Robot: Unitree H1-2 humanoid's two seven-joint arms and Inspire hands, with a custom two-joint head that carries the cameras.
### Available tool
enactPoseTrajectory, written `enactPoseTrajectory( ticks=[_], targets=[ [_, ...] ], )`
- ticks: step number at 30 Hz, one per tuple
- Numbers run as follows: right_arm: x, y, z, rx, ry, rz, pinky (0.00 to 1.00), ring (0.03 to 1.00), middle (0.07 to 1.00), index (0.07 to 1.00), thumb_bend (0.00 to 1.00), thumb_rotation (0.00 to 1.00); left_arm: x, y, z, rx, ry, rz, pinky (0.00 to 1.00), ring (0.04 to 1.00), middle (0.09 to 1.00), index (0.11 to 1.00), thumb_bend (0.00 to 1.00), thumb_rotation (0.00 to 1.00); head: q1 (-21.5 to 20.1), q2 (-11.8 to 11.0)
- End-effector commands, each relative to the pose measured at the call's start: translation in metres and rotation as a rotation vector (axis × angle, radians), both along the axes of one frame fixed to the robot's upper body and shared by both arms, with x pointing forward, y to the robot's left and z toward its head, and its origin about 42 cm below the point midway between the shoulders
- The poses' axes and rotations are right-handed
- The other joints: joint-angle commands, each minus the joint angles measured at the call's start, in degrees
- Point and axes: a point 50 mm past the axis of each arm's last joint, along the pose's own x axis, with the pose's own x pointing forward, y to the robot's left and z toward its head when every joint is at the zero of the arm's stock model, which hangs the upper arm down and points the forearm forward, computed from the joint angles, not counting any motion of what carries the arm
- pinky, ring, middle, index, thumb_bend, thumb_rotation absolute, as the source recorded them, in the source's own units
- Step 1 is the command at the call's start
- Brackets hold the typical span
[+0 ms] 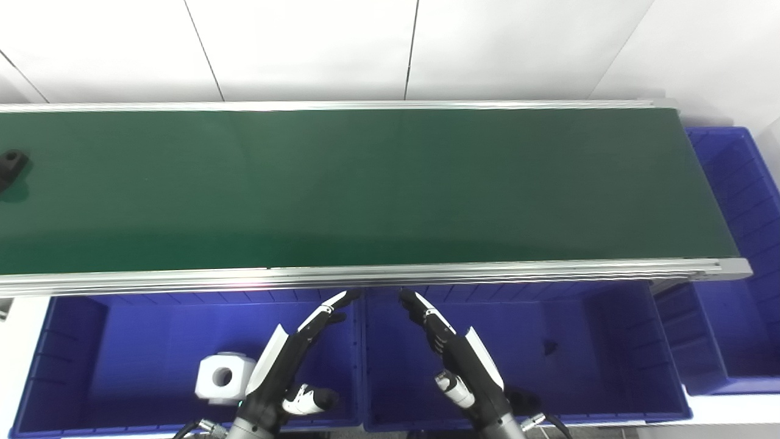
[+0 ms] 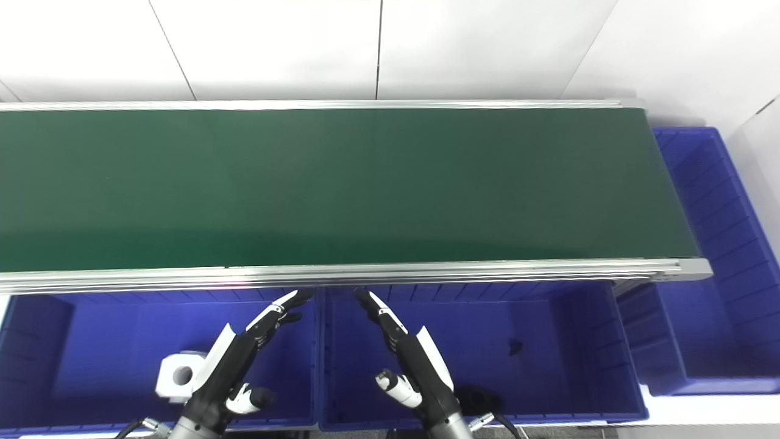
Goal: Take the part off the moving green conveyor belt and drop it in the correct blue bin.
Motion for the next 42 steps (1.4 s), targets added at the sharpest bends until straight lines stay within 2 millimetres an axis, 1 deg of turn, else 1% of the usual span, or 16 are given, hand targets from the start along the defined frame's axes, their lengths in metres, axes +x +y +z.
enactPoseTrajectory(
  ticks=[1,5,9,12,15,22,34,36,37,38,39,42],
  targets=[
    [0.001,0.0,0.008,0.038,-0.063,-0.004,0.97,0.968,0.949,0.935,1.0,0.98,-0.002,-0.001,0.007,-0.03,-0.046,0.017,0.85,0.909,0.905,0.87,1.0,1.0,0.76,-0.02],
    [0.002,-0.004,0.009,0.033,-0.067,-0.006,0.97,0.966,0.953,0.935,1.0,0.98,-0.004,-0.002,0.01,-0.049,-0.044,0.034,0.87,0.92,0.91,0.879,1.0,1.0,1.29,0.24],
    [0.003,-0.005,0.011,0.04,-0.072,-0.008,0.99,0.967,0.961,0.937,1.0,0.99,-0.007,-0.002,0.012,-0.054,-0.041,0.037,0.88,0.924,0.914,0.881,1.0,1.0,0.99,0.2],
    [0.004,-0.005,0.009,0.038,-0.068,0.0,0.98,0.966,0.961,0.943,0.99,1.0,-0.007,-0.002,0.008,-0.049,-0.033,0.041,0.88,0.923,0.915,0.883,1.0,1.0,0.27,-0.32],
    [0.005,-0.005,0.008,0.037,-0.064,0.003,0.96,0.961,0.953,0.934,1.0,0.99,-0.003,-0.002,0.004,-0.051,-0.026,0.039,0.89,0.925,0.915,0.884,1.0,1.0,0.03,-0.35],
    [0.004,-0.005,0.007,0.041,-0.058,0.005,0.98,0.962,0.956,0.933,1.0,0.98,0.001,-0.004,-0.002,-0.057,-0.016,0.035,0.89,0.926,0.91,0.881,1.0,1.0,0.39,-0.2],
    [0.003,-0.003,0.006,0.03,-0.059,0.007,0.98,0.965,0.956,0.938,0.99,0.99,-0.001,-0.002,-0.002,-0.055,-0.008,0.03,0.89,0.927,0.912,0.885,1.0,1.0,-0.05,-0.15],
    [0.003,-0.003,0.006,0.032,-0.057,0.008,0.98,0.967,0.957,0.938,0.99,0.99,-0.001,-0.002,-0.003,-0.057,-0.005,0.029,0.9,0.927,0.91,0.885,1.0,1.0,-0.11,-0.52],
    [0.002,-0.003,0.005,0.03,-0.055,0.008,0.98,0.966,0.957,0.938,0.99,0.99,-0.002,-0.003,-0.004,-0.054,-0.003,0.028,0.9,0.927,0.911,0.885,1.0,1.0,-0.17,-2.03],
    [0.002,-0.003,0.005,0.028,-0.053,0.008,0.97,0.965,0.957,0.937,1.0,0.99,-0.002,-0.003,-0.005,-0.053,-0.001,0.027,0.9,0.927,0.911,0.886,1.0,1.0,-0.17,-2.03],
    [0.001,-0.003,0.003,0.024,-0.049,0.005,0.97,0.964,0.957,0.937,1.0,0.99,-0.003,-0.002,-0.006,-0.039,-0.002,0.021,0.9,0.927,0.911,0.886,1.0,1.0,-0.29,-3.02],
    [0.001,-0.004,0.0,0.016,-0.038,0.0,0.94,0.949,0.94,0.928,1.0,0.99,-0.003,-0.002,-0.009,-0.025,0.002,0.017,0.88,0.924,0.917,0.889,1.0,1.0,-0.22,-3.6]
  ],
)
